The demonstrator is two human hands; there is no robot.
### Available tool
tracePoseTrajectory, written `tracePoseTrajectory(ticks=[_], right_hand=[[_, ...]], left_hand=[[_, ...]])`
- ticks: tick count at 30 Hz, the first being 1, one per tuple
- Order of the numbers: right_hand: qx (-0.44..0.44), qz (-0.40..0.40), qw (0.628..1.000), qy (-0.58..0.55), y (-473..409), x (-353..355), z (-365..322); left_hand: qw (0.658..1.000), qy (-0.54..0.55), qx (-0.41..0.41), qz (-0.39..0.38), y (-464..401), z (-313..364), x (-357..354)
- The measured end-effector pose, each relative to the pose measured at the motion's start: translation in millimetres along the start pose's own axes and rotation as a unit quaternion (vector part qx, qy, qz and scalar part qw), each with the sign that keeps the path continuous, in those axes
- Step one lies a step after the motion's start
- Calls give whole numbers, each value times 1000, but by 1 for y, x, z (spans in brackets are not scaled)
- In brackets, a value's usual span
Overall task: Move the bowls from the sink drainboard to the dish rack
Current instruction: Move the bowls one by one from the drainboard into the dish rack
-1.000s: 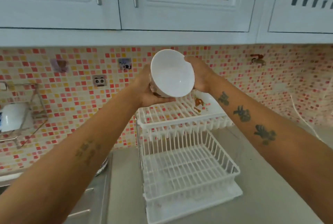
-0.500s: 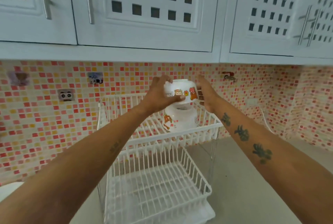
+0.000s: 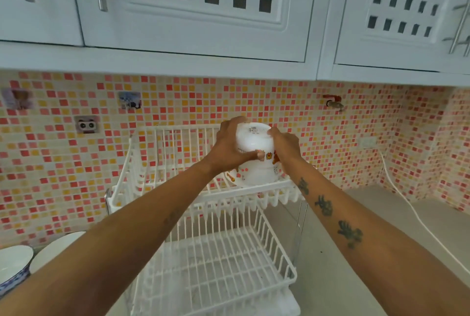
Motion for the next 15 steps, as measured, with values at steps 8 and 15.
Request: tracePoseTrajectory(ticks=[8, 15], right_hand=[[0, -34, 999, 35, -8, -7, 11], [-15, -58, 997, 57, -12, -10, 18]], left_hand=[[965, 116, 226, -71, 5, -36, -11], [967, 99, 221, -79, 4, -37, -15]])
Point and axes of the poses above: each hand's wrist, its own y-axis away from the middle knuckle, its own x-axis out of the back of the hand, z = x × y, the point moved 8 cm from there along -y, towards the middle knuckle, and after that the axes turned 4 degrees about x, right-handed, at the moved point
